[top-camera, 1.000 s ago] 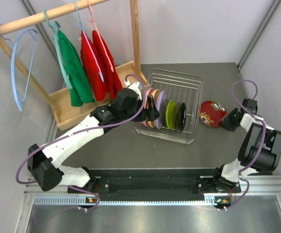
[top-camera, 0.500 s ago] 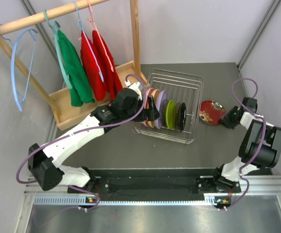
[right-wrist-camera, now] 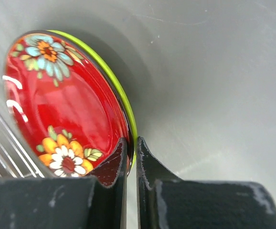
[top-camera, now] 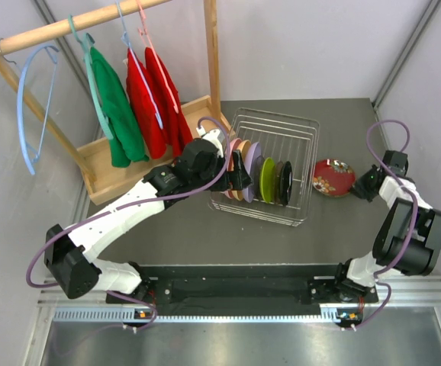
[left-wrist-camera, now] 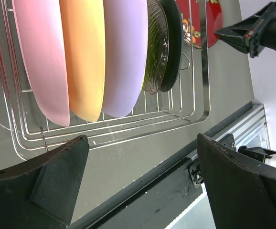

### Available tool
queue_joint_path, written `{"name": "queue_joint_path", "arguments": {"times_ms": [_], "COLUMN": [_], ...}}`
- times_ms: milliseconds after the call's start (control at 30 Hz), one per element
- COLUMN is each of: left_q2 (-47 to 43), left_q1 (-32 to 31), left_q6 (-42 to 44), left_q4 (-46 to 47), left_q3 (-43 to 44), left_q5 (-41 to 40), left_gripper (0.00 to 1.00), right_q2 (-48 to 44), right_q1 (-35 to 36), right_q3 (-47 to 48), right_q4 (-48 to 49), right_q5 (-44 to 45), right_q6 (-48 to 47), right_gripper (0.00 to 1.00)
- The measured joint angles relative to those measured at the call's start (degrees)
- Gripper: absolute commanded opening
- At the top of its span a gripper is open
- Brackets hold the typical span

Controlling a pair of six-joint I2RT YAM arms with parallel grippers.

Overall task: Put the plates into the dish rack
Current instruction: Pick up the plate at the center of the board.

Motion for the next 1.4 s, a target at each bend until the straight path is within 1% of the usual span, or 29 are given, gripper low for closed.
{"name": "queue_joint_path", "arguments": {"times_ms": [133,267,600,767,1000,1167,1400], "left_q2": [0.0,0.0,0.0,0.0,0.0,-0.1,-0.5], "left_q1": [0.0,0.0,0.0,0.0,0.0,0.0,0.0], "left_q6": [0.0,0.0,0.0,0.0,0.0,0.0,0.0], "left_q4": [0.0,0.0,0.0,0.0,0.0,0.0,0.0], "left_q3": [0.0,0.0,0.0,0.0,0.0,0.0,-0.2], "left_q5": [0.0,0.0,0.0,0.2,0.2,0.2,0.2], "left_gripper": [0.99,0.99,0.99,0.99,0.99,0.99,0.99], "right_q2": [-3.3,-3.5,3.7,4.2,0.5,-3.2,-4.8], "right_q1": [0.0,0.0,0.0,0.0,-0.1,-0.5,-3.1], "right_q3": [0.0,0.7,4.3,5.3,5.2,5.0,1.2], "right_q4": [-2.1,-4.3,-8.2,-8.8,-11.0,-10.6,-9.9], "right_q5": [1.0,1.8,2.8,3.2,3.5,2.6,3.3], "right_q6": [-0.5,-1.3,-4.4,-5.2,-5.5,-4.9,-4.0], "right_gripper": [0.00,0.00,0.00,0.00,0.00,0.00,0.00]}}
